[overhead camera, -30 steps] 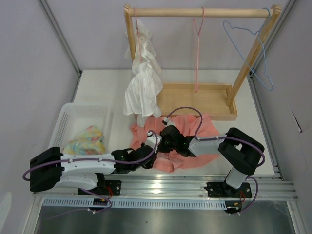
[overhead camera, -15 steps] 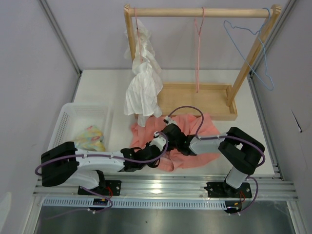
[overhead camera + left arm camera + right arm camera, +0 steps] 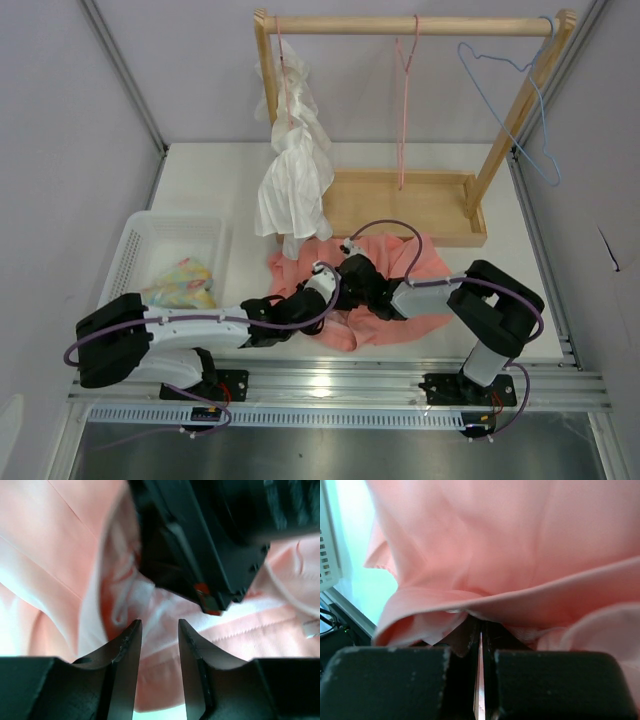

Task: Place the skirt on the hanger

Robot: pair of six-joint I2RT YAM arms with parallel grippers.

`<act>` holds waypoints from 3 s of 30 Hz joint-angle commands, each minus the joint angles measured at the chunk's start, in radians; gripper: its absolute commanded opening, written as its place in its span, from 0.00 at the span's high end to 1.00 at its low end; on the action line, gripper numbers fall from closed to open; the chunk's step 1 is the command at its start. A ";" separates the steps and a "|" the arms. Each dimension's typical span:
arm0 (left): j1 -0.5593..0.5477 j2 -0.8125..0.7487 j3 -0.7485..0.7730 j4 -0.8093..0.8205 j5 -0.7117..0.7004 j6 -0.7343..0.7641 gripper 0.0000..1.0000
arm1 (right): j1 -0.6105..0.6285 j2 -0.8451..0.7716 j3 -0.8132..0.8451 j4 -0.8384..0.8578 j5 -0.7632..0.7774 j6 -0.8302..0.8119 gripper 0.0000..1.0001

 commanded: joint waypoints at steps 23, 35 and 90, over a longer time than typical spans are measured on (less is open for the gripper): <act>0.038 -0.097 -0.078 0.244 0.199 0.053 0.69 | -0.034 -0.027 -0.047 0.014 -0.028 -0.004 1.00; 0.039 0.002 -0.069 0.273 0.188 0.085 0.71 | -0.078 -0.071 -0.112 0.023 -0.051 -0.007 1.00; 0.058 0.151 -0.052 0.361 0.125 0.118 0.68 | -0.088 -0.068 -0.146 0.059 -0.073 -0.001 1.00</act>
